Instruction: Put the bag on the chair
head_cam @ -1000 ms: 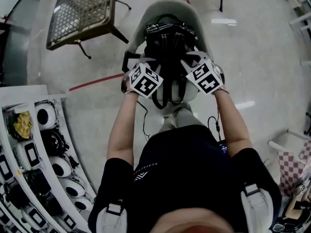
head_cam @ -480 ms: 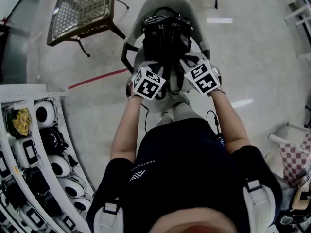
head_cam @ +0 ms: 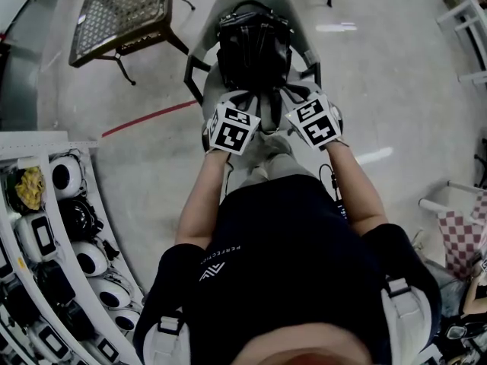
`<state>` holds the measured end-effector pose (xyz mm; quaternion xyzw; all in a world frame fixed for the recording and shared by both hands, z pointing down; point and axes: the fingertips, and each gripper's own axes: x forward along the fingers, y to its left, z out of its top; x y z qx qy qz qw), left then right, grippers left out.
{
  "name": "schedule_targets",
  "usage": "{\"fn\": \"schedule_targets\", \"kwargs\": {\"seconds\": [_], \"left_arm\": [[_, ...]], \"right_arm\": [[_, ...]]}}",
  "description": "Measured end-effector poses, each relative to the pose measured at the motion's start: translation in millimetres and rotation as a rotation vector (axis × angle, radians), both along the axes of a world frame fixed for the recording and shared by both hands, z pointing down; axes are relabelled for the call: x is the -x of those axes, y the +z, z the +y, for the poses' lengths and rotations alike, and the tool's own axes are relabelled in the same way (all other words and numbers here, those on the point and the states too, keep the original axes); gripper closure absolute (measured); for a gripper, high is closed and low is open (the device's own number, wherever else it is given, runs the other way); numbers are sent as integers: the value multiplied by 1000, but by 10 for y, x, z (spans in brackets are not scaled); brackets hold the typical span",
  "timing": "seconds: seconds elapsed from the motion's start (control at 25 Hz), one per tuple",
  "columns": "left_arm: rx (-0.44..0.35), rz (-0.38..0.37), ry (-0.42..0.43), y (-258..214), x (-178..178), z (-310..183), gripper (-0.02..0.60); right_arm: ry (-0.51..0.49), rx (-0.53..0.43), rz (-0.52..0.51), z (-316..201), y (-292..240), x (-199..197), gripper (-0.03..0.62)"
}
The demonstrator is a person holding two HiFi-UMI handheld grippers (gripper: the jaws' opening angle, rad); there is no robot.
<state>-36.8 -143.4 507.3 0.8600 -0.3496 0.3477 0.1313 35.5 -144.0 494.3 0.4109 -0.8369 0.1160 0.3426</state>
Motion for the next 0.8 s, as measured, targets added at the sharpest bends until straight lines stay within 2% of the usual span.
{"fn": "schedule_targets", "kwargs": {"seconds": [0.32, 0.8], "left_arm": [[15, 16, 8, -25, -47, 269, 538], [14, 33, -32, -67, -16, 447, 538]], "right_arm": [[50, -10, -34, 220, -77, -51, 548], [94, 8, -56, 447, -58, -138, 556]]}}
